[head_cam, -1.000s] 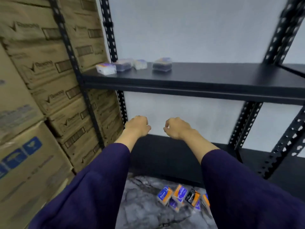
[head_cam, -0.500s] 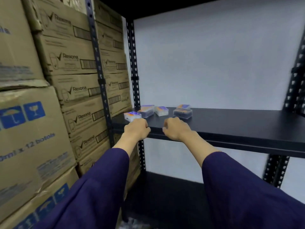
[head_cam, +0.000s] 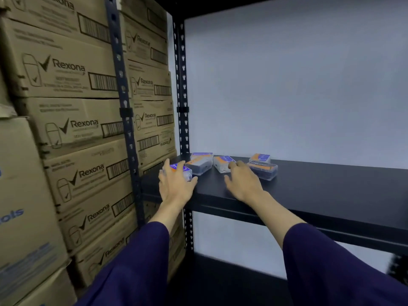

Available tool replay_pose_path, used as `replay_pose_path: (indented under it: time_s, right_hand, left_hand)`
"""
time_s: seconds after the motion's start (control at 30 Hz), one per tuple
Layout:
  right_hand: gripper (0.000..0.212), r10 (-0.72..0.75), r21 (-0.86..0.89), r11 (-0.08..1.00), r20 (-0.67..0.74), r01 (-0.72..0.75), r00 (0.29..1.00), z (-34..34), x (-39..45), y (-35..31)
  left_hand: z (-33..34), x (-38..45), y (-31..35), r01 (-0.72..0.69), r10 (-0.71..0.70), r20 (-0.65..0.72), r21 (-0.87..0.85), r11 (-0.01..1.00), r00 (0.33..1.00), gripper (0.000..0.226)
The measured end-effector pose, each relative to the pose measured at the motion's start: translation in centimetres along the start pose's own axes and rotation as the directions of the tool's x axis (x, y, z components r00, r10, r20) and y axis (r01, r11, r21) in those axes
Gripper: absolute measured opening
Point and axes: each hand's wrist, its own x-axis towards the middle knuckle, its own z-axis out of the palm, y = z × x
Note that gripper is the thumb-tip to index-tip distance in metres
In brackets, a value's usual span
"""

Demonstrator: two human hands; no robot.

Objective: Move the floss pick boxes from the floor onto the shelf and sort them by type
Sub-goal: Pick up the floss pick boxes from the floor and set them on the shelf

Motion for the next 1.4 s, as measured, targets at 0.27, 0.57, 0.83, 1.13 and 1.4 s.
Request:
replay_pose_path:
  time_s: [0.27,0.57,0.83,1.13,1.4]
  right_hand:
    - [0.052,0.003,-0.031,1.000,0.023,-0.002,1.000,3.2,5.1,0.4]
    - [0.056,0.121,-0.027,0.992,0.054,-0.120,0.991,4.3,7.2,-0.4]
    - [0.053,0.114,0.032,0.993,-0.026,-0.113,0.993,1.4,-0.1,-1.4]
    - [0.061,0.069,0.217,0.973,0.046,-0.077,0.997,0.7,-1.4,-0.3]
    - [0.055,0.098,0.189,0.976,0.049,-0.106,0.994,0.9,-2.2,0.3]
  left_hand:
    - [1.8,2.7,-0.8,0.082,-0.085,-0.040,-0.074,0.994,0.996,0.066]
    - [1.7,2.4,-0.8,0.078,-0.083,-0.063,-0.082,0.994,0.995,0.058]
    - [1.0,1.6,-0.7,0.053,-0.055,-0.018,-0.100,0.994,0.998,0.057]
    - [-0.8,0.7,-1.3,-0.030,0.045,0.136,-0.110,0.994,0.990,0.036]
    - [-0.9,-0.5,0.7,0.003,0.002,0.075,-0.064,0.998,0.997,0.049]
